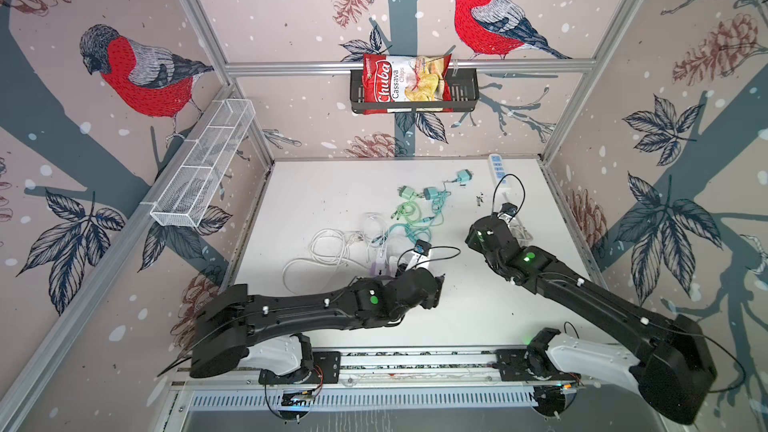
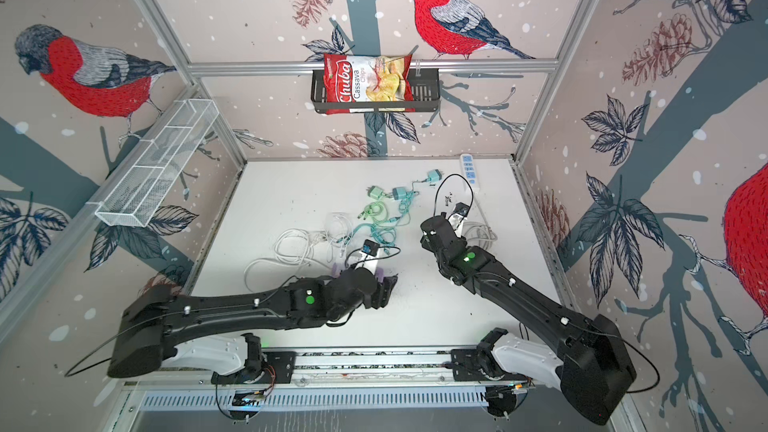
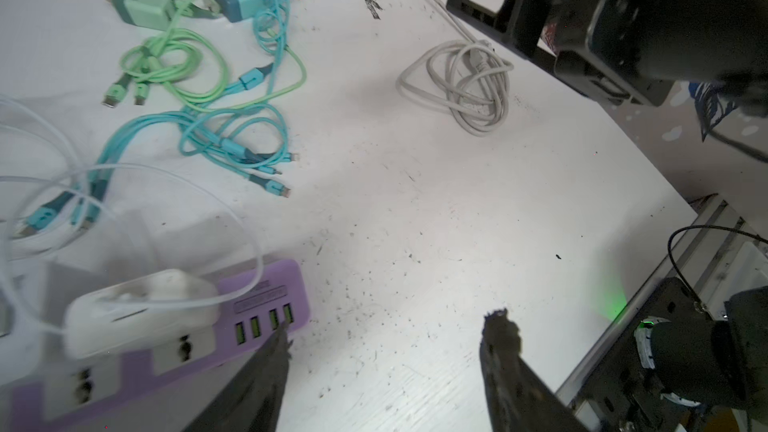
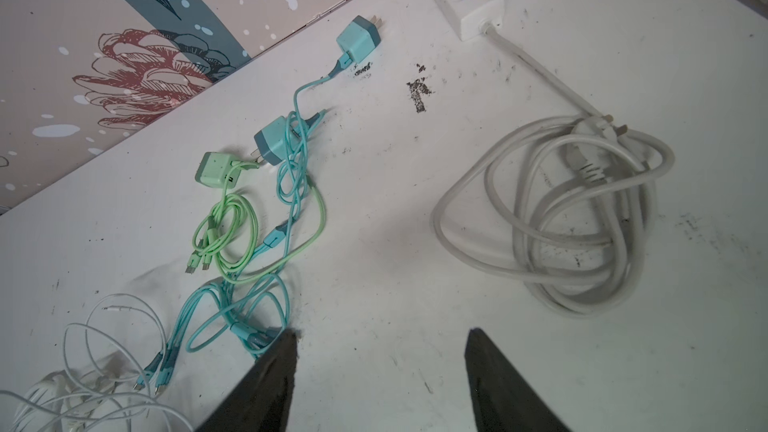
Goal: Insert the plug
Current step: 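Withdraw the right gripper toward the white power strip while the left gripper moves back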
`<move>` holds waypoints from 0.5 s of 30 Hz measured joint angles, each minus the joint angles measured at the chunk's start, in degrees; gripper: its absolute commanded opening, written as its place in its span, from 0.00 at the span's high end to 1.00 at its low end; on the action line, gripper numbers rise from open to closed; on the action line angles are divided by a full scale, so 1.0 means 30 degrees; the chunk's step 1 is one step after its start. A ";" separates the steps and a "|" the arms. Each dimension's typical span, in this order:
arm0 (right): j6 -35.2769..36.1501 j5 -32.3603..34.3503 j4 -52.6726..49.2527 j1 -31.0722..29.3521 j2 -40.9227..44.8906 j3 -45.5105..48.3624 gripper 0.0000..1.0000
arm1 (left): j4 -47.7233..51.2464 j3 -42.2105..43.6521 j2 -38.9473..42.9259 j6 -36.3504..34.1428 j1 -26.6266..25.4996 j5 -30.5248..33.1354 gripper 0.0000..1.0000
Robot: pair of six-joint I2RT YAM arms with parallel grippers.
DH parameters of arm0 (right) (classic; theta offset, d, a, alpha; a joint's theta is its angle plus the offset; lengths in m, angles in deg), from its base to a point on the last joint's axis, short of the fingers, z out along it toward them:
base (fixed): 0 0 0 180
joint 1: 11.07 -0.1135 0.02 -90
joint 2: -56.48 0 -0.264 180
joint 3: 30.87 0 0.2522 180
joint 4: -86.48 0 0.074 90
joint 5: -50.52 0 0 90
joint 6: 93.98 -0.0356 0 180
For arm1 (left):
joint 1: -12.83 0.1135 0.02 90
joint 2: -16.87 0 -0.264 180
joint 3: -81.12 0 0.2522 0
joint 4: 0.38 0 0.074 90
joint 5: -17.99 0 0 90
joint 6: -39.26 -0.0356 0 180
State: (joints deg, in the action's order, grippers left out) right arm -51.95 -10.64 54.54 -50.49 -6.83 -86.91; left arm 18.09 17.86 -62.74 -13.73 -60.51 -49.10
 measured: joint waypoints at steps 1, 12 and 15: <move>0.0022 -0.0211 0.0036 0.0211 0.0189 0.0240 0.35 | -0.0342 -0.0342 -0.0816 -0.0080 0.0000 -0.0262 0.28; 0.0933 -0.1166 -0.0051 0.1814 0.2018 0.1537 0.35 | -0.4626 -0.0911 -0.6411 -0.0313 0.2259 -0.3934 0.34; 0.1005 -0.1311 -0.0036 0.1953 0.2004 0.1727 0.35 | -0.5719 -0.0168 -0.6965 0.0007 0.3337 -0.5340 0.34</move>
State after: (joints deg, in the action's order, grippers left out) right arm -48.93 -14.57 54.43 -44.63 -0.82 -81.73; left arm 0.93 17.36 -83.64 -13.71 -50.50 -65.12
